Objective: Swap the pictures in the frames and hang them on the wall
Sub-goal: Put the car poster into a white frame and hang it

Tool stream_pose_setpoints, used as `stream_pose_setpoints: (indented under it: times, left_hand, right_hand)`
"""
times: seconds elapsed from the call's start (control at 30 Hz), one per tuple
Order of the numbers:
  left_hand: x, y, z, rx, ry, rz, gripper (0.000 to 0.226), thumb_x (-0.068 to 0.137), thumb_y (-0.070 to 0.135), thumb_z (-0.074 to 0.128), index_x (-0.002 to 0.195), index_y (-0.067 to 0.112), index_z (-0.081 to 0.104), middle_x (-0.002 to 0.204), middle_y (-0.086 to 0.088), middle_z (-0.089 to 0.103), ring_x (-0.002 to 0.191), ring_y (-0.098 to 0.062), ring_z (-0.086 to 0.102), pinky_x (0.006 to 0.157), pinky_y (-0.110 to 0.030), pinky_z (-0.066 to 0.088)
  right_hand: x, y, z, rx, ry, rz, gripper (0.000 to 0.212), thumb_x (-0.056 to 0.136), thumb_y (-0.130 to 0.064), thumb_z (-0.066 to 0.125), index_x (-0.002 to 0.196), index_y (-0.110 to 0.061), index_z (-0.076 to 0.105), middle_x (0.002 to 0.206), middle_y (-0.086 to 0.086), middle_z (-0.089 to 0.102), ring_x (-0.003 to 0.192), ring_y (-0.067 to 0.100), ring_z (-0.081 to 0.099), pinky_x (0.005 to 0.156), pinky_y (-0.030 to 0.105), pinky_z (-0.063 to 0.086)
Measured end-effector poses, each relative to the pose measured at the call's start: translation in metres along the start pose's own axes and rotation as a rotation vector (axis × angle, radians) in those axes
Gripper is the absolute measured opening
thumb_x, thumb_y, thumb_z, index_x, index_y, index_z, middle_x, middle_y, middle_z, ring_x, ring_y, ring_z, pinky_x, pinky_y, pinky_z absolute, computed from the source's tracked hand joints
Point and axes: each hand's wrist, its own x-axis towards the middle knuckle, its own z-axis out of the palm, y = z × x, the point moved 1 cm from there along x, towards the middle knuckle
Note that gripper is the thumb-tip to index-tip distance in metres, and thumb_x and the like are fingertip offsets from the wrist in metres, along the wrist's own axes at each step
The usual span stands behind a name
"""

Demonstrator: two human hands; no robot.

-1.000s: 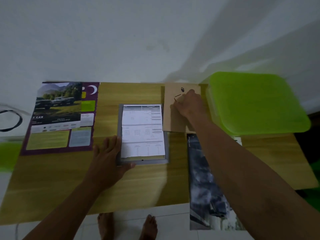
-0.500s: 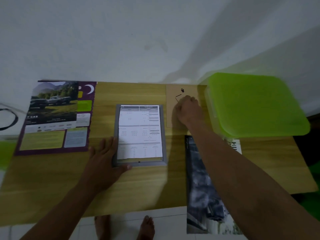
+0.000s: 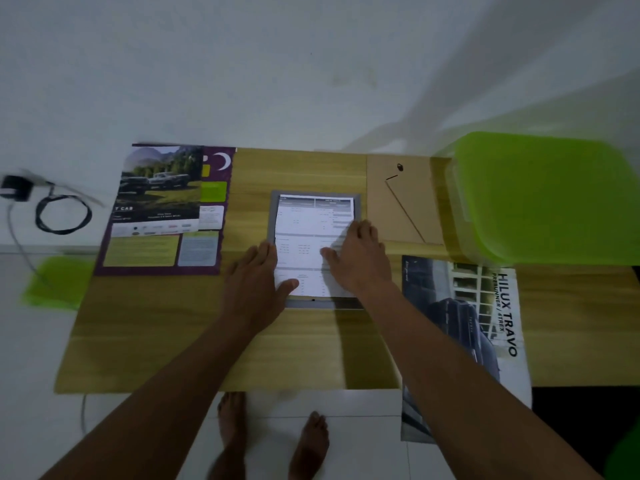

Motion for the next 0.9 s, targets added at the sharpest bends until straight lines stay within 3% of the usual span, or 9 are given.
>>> stream_pose_setpoints:
  times: [0.23, 0.4, 0.47, 0.53, 0.67, 0.8, 0.9]
  left_hand:
    - [0.003, -0.003, 0.000, 0.039, -0.024, 0.021, 0.085, 0.081, 0.062, 0.053, 0.146, 0.012, 0.030, 0.149, -0.005, 0.040, 0.135, -0.025, 0.037, 0.100, -0.048, 0.043]
    - [-0.002, 0.001, -0.002, 0.050, -0.014, 0.007, 0.089, 0.084, 0.064, 0.053, 0.150, 0.011, 0.025, 0.157, -0.006, 0.028, 0.144, -0.024, 0.025, 0.108, -0.049, 0.034]
    - [-0.003, 0.003, -0.002, 0.058, -0.019, 0.000, 0.090, 0.085, 0.064, 0.052, 0.151, 0.011, 0.022, 0.158, -0.006, 0.024, 0.146, -0.024, 0.021, 0.110, -0.049, 0.031]
    - [-0.005, 0.004, -0.002, 0.065, -0.028, -0.005, 0.090, 0.086, 0.064, 0.050, 0.152, 0.011, 0.019, 0.159, -0.006, 0.022, 0.146, -0.024, 0.019, 0.111, -0.049, 0.029]
    - [-0.008, 0.006, -0.002, 0.032, -0.026, -0.021, 0.087, 0.088, 0.062, 0.048, 0.152, 0.012, 0.016, 0.161, -0.007, 0.015, 0.148, -0.023, 0.011, 0.115, -0.050, 0.022]
    - [-0.009, 0.009, -0.001, 0.005, -0.028, -0.054, 0.086, 0.089, 0.061, 0.046, 0.153, 0.014, 0.013, 0.162, -0.011, 0.010, 0.149, -0.026, 0.006, 0.118, -0.049, 0.016]
    - [-0.009, 0.010, -0.001, -0.011, -0.031, -0.070, 0.085, 0.090, 0.058, 0.047, 0.153, 0.013, 0.012, 0.161, -0.011, 0.009, 0.149, -0.028, 0.005, 0.118, -0.049, 0.015]
  right_hand:
    - [-0.008, -0.001, 0.005, 0.059, -0.020, -0.017, 0.088, 0.096, -0.057, 0.048, 0.156, -0.004, 0.011, 0.165, 0.016, -0.001, 0.152, 0.030, -0.002, 0.122, 0.052, 0.011]
    - [-0.015, -0.004, 0.010, 0.119, 0.046, 0.031, 0.092, 0.093, -0.058, 0.055, 0.155, -0.002, 0.017, 0.165, 0.014, 0.006, 0.151, 0.030, 0.011, 0.119, 0.050, 0.024]
    - [-0.014, -0.006, 0.016, 0.088, 0.050, 0.027, 0.093, 0.093, -0.060, 0.052, 0.155, 0.000, 0.016, 0.164, 0.016, 0.006, 0.152, 0.030, 0.006, 0.121, 0.051, 0.020]
    - [-0.012, -0.007, 0.020, 0.080, 0.064, 0.015, 0.088, 0.093, -0.059, 0.052, 0.153, 0.000, 0.023, 0.162, 0.017, 0.012, 0.151, 0.030, 0.007, 0.120, 0.052, 0.020]
    - [-0.011, -0.009, 0.018, 0.056, 0.153, -0.055, 0.064, 0.092, -0.054, 0.056, 0.136, -0.009, 0.048, 0.145, 0.014, 0.038, 0.142, 0.029, 0.025, 0.112, 0.055, 0.029]
    - [-0.017, -0.011, 0.013, 0.179, 0.150, -0.045, 0.075, 0.092, -0.049, 0.061, 0.151, -0.015, 0.032, 0.151, 0.008, 0.042, 0.149, 0.027, 0.018, 0.119, 0.059, 0.003]
    - [-0.021, -0.015, 0.007, 0.342, 0.174, -0.020, 0.074, 0.091, -0.048, 0.064, 0.151, -0.020, 0.032, 0.149, 0.004, 0.045, 0.145, 0.024, 0.029, 0.121, 0.057, 0.000]
